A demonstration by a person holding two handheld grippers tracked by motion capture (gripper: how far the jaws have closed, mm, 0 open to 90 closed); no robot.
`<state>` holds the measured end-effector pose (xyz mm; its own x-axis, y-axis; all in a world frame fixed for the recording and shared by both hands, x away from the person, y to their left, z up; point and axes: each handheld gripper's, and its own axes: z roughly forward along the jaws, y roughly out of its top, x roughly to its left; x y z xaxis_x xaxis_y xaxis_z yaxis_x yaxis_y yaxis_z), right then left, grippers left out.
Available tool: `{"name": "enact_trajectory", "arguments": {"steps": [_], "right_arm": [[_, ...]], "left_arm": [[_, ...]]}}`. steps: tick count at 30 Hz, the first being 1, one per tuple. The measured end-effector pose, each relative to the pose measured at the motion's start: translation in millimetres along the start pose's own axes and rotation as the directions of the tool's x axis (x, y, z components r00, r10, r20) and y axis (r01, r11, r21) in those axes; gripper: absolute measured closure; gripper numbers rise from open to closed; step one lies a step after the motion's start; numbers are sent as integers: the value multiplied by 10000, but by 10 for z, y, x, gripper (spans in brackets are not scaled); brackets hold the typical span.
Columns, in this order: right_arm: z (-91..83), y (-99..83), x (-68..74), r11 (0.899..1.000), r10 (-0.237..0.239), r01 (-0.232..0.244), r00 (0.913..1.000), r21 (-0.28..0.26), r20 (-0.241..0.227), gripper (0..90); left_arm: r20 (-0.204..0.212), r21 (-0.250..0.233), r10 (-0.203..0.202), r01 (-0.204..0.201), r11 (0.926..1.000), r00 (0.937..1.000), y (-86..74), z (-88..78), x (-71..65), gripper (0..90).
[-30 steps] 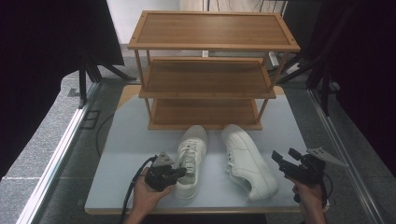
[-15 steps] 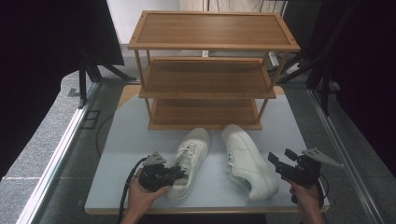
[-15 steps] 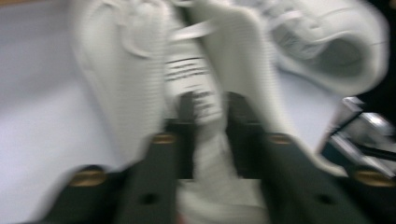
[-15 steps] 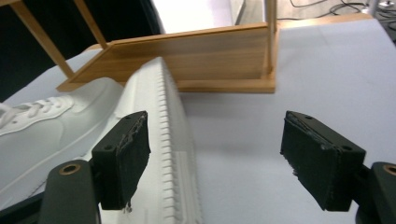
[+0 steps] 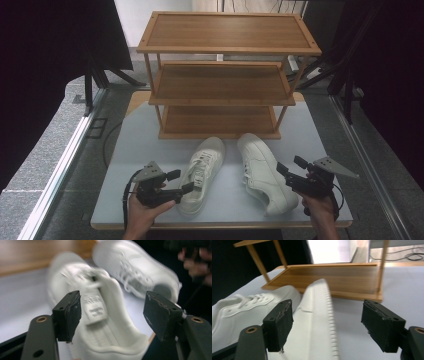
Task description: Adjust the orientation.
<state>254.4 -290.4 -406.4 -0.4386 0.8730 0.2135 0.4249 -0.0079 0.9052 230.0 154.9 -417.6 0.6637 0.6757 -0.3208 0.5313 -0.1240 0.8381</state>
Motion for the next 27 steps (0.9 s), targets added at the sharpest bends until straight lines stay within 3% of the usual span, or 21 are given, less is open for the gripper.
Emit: {"name": "enact_trajectory", "arguments": {"steps": [2, 8, 11, 14, 17, 18, 20, 22, 25, 27], "right_arm": [[-22, -12, 63, 9995, -300, 305, 9986, 109, -431, 299], [-127, 27, 126, 9981, -613, 619, 9948, 55, -812, 354], [-73, 29, 187, 9960, -725, 781, 9904, 431, -1174, 486], [-27, 5, 230, 9929, -896, 991, 9869, 662, -1342, 547], [-21, -21, 313, 9891, -1237, 1339, 9813, 618, -1472, 688], [-21, -21, 313, 9891, -1237, 1339, 9813, 618, -1472, 688], [-46, -28, 348, 9868, -1294, 1445, 9752, 734, -1794, 811], [-61, -58, 381, 9840, -1349, 1552, 9697, 871, -2036, 845], [-67, -109, 440, 9798, -1515, 1740, 9677, 991, -2014, 868], [-38, -196, 581, 9715, -1754, 2022, 9644, 1239, -1981, 877]], "left_arm": [[-257, -268, -48, 41, 9996, 9997, 41, -56, 48, 259], [-281, -551, -5, -11, 9985, 9996, 46, -95, 82, 253], [-311, -387, -198, 186, 9991, 9993, 8, -72, 148, 246], [-322, -451, -278, 264, 9986, 9991, 10, -86, 156, 246], [-209, -566, -529, 516, 9971, 9984, 2, -89, 150, 246], [-209, -566, -529, 516, 9971, 9984, 2, -89, 150, 247], [-149, -483, -698, 690, 9964, 9974, -4, -64, 164, 247], [-87, -466, -750, 745, 9961, 9971, 5, -57, 170, 249], [35, -477, -748, 749, 9960, 9972, 31, -36, 165, 251], [39, -419, -728, 729, 9965, 9973, 36, -18, 171, 251]]}}
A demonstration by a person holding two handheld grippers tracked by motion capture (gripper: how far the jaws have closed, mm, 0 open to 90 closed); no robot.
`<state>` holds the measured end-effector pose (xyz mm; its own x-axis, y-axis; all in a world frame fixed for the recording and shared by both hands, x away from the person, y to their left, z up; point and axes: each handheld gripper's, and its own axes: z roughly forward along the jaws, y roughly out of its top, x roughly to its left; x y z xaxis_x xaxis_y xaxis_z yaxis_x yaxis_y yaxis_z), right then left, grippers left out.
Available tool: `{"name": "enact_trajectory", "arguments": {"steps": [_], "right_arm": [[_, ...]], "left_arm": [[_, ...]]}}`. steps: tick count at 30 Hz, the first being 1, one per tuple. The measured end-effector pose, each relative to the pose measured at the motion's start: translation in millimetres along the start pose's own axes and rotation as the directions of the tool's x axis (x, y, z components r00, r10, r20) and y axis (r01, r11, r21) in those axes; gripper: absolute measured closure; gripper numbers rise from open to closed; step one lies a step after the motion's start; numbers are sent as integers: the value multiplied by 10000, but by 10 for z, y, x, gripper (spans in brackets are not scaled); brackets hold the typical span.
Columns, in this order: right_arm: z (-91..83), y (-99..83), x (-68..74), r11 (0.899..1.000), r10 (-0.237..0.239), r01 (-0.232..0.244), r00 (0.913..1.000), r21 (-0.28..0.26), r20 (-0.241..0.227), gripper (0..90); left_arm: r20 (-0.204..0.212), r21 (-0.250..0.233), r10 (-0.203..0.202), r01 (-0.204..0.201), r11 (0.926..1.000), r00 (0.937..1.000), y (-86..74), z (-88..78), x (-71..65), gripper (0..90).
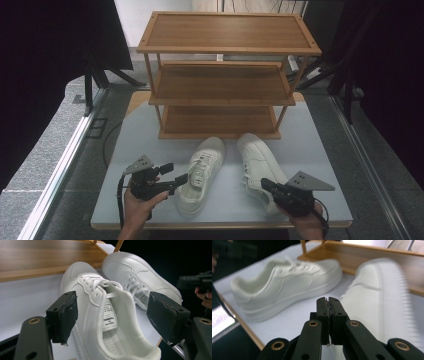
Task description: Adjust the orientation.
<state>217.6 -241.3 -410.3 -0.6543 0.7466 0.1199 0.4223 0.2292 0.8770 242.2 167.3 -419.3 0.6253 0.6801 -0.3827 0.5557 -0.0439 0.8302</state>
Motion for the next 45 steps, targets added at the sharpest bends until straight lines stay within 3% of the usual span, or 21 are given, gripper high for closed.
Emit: {"name": "enact_trajectory", "arguments": {"steps": [5, 13, 14, 16, 24, 40, 44, 45], "right_arm": [[126, -96, 222, 9923, -816, 794, 9965, 947, 194, 882], [100, -188, 245, 9823, -1159, 1048, 9911, 1550, 650, 885], [76, -185, 203, 9847, -1111, 962, 9889, 1455, 982, 885], [66, -186, 150, 9856, -1054, 880, 9875, 1445, 1170, 885], [52, -200, 12, 9905, -631, 524, 9947, 1271, 814, 899], [-82, -141, -219, 9979, -119, 51, 9944, 647, 1048, 900], [-195, -126, -391, 9992, 354, -380, 9867, 138, 1588, 900], [-165, -159, -482, 9970, 346, -466, 9823, 613, 1839, 900]], "left_arm": [[4, 57, -144, 144, 9999, 9999, -3, -15, 63, 255], [93, 205, -240, 238, 9995, 9997, -14, -15, 76, 259], [91, 250, -198, 196, 9995, 9998, -23, -12, 67, 259], [125, 331, -175, 171, 9993, 9998, -41, -5, 51, 259], [70, 480, -233, 230, 9986, 9997, -77, 11, 59, 259], [-69, 316, -454, 456, 9985, 9989, -128, -104, 85, 259], [-140, 315, -555, 559, 9979, 9984, -154, -114, 75, 260], [-118, 356, -565, 569, 9977, 9983, -166, -103, 67, 260]]}}
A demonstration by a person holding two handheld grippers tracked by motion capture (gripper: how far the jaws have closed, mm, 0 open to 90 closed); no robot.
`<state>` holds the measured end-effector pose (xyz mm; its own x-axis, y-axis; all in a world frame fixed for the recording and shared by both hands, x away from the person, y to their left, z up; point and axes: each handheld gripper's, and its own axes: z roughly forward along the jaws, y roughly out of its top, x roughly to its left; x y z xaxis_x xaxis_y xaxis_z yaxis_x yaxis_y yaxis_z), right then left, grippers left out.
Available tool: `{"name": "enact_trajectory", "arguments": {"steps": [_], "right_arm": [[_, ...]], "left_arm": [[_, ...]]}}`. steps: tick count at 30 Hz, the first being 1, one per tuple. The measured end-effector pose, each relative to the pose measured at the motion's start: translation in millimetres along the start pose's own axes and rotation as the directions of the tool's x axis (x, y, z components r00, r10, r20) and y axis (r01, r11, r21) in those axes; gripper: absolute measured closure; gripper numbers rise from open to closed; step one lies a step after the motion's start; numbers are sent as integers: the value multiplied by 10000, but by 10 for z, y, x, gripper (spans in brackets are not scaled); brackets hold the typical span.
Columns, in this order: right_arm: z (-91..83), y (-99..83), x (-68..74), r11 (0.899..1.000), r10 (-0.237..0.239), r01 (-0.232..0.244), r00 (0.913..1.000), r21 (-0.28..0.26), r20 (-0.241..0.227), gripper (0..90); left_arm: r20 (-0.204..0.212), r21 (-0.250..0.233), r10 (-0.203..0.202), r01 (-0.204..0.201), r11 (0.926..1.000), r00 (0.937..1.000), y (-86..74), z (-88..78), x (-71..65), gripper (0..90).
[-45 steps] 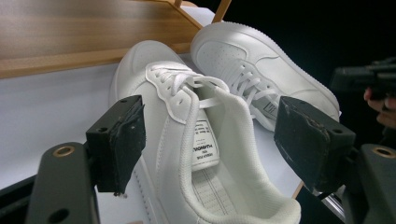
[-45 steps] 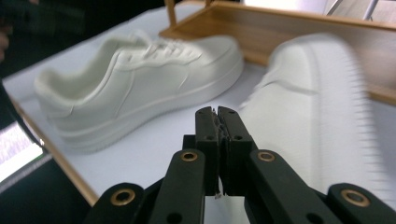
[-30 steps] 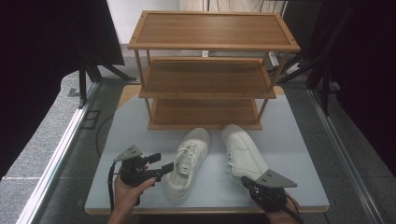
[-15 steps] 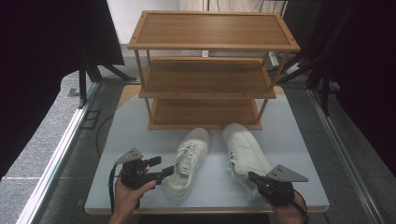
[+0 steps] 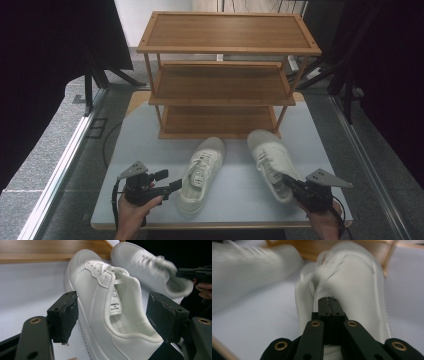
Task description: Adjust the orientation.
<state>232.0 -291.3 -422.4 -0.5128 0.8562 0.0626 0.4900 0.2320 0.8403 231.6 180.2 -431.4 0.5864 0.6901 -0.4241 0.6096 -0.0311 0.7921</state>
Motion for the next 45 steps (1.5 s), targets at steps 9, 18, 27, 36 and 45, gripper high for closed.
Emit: {"name": "enact_trajectory", "arguments": {"steps": [9, 18, 27, 36, 45], "right_arm": [[-26, -126, -458, 9873, 1558, -1527, 9846, -436, 795, 839], [-23, -33, -254, 9995, 311, -301, 9926, -108, 1176, 797], [87, 8, 29, 9999, 129, -130, 9995, -20, -280, 808], [-15, -119, -80, 9997, 229, -231, 9996, 93, 151, 900], [-145, -199, -259, 9959, 899, -898, 9956, -55, 268, 900]], "left_arm": [[-67, 209, 13, -11, 9998, 10000, -39, 29, -10, 260], [-7, 279, -14, 14, 9996, 10000, -46, 28, 3, 268], [48, 363, -19, 17, 9993, 10000, -48, 48, 8, 268], [188, 491, -7, -3, 9988, 9998, -18, 113, 18, 269], [436, 326, -43, 29, 9995, 9990, 44, 128, 67, 277]]}}
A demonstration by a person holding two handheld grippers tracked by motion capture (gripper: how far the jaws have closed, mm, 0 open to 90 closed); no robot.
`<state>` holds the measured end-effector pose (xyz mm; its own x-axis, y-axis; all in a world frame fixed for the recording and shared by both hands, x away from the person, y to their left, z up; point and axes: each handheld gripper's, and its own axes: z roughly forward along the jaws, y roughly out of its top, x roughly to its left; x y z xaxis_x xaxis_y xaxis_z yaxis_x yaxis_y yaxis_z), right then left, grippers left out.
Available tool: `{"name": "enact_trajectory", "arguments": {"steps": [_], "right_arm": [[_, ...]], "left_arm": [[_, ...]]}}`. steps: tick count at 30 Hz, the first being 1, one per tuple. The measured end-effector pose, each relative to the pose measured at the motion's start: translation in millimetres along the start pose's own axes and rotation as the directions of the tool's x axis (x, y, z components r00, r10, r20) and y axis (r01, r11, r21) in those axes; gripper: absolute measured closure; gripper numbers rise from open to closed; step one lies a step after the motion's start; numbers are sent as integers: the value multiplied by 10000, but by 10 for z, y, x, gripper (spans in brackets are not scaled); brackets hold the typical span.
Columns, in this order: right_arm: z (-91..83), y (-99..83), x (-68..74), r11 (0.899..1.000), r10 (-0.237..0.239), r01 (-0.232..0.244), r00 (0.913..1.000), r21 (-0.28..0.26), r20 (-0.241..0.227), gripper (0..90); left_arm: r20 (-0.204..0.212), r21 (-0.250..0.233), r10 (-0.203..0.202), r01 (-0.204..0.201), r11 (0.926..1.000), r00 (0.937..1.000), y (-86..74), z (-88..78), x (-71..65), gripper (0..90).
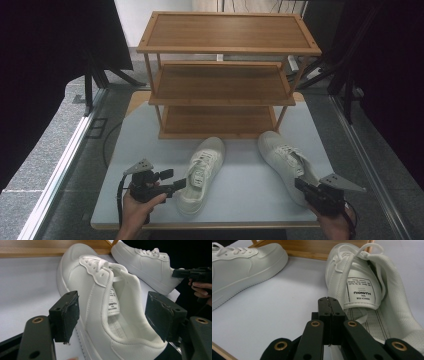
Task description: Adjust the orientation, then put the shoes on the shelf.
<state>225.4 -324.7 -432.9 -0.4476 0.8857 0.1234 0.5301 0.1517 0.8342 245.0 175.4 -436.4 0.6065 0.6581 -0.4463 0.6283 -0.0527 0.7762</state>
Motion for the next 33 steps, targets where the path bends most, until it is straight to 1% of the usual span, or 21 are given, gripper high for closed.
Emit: {"name": "enact_trajectory", "arguments": {"steps": [3, 4, 5, 6, 7, 8, 9, 12, 13, 14, 16, 17, 18, 19, 21, 22, 24, 25, 27, 29, 33], "right_arm": [[-16, -6, -32, 10000, 82, -82, 10000, -16, -52, 900], [-38, -14, -59, 10000, -32, 33, 9999, -32, 155, 900], [-38, -14, -59, 10000, -32, 33, 9999, -32, 155, 900], [-75, -37, -109, 9999, 111, -107, 9992, -126, 391, 900], [-75, -37, -109, 9999, 111, -107, 9992, -126, 391, 900], [-101, -61, -147, 9987, 444, -442, 9990, -234, 88, 888], [-106, -64, -143, 9988, 408, -406, 9991, -277, 65, 865], [-130, -48, -82, 9980, 79, -91, 9998, -619, -196, 775], [-130, -48, -82, 9980, 79, -91, 9998, -619, -196, 775], [-138, -34, -58, 9973, -50, 35, 9998, -731, -209, 737], [-149, 15, 23, 9931, -613, 590, 9979, -1012, -197, 661], [-149, 15, 23, 9931, -613, 590, 9979, -1012, -197, 661], [-138, 66, 54, 9907, -825, 797, 9964, -1104, -213, 623], [-133, 83, 60, 9899, -888, 860, 9959, -1125, -198, 609], [-126, 104, 66, 9895, -928, 895, 9954, -1133, -238, 597], [-113, 144, 69, 9891, -1025, 994, 9945, -1084, -229, 581], [-110, 156, 67, 9885, -1072, 1043, 9940, -1090, -205, 573], [-106, 191, 56, 9874, -1147, 1115, 9931, -1124, -230, 553], [-105, 236, 35, 9864, -1185, 1142, 9925, -1180, -301, 534], [-108, 264, 23, 9858, -1208, 1165, 9922, -1210, -292, 526], [-128, 383, -59, 9810, -1307, 1240, 9908, -1490, -362, 505]], "left_arm": [[-28, -27, -39, 39, 10000, 10000, 3, -5, 20, 277], [-82, -18, -57, 57, 10000, 9999, -1, -16, 29, 278], [-82, -18, -57, 57, 10000, 9999, -1, -16, 29, 278], [-64, -50, -75, 75, 10000, 10000, -1, -21, 28, 278], [-39, -71, -82, 82, 9999, 10000, 2, -28, 24, 278], [19, -165, -39, 39, 9999, 10000, 17, -40, 5, 283], [17, -199, -12, 12, 9998, 10000, 27, -44, -9, 283], [-7, -284, 105, -105, 9995, 9999, 37, -50, -42, 284], [-7, -284, 105, -105, 9995, 9999, 37, -50, -42, 284], [-43, -279, 89, -90, 9996, 10000, 31, -45, -50, 284], [-153, -191, 132, -135, 9997, 9998, 22, -31, -44, 284], [-153, -191, 132, -135, 9997, 9998, 22, -31, -44, 284], [-253, -191, 119, -124, 9997, 9996, 27, -29, -36, 284], [-253, -191, 119, -124, 9997, 9996, 27, -29, -36, 284], [-386, -285, 136, -147, 9995, 9992, 30, -39, -23, 291], [-528, -425, 75, -97, 9990, 9986, 16, -47, -19, 309], [-575, -449, 86, -112, 9989, 9983, 7, -48, -17, 313], [-687, -435, 98, -128, 9990, 9976, -6, -53, -20, 317], [-720, -445, 102, -134, 9989, 9974, -4, -59, -24, 318], [-789, -482, 162, -201, 9986, 9968, 20, -78, -43, 319], [-981, -640, 301, -365, 9973, 9947, 107, -96, -94, 324]]}}
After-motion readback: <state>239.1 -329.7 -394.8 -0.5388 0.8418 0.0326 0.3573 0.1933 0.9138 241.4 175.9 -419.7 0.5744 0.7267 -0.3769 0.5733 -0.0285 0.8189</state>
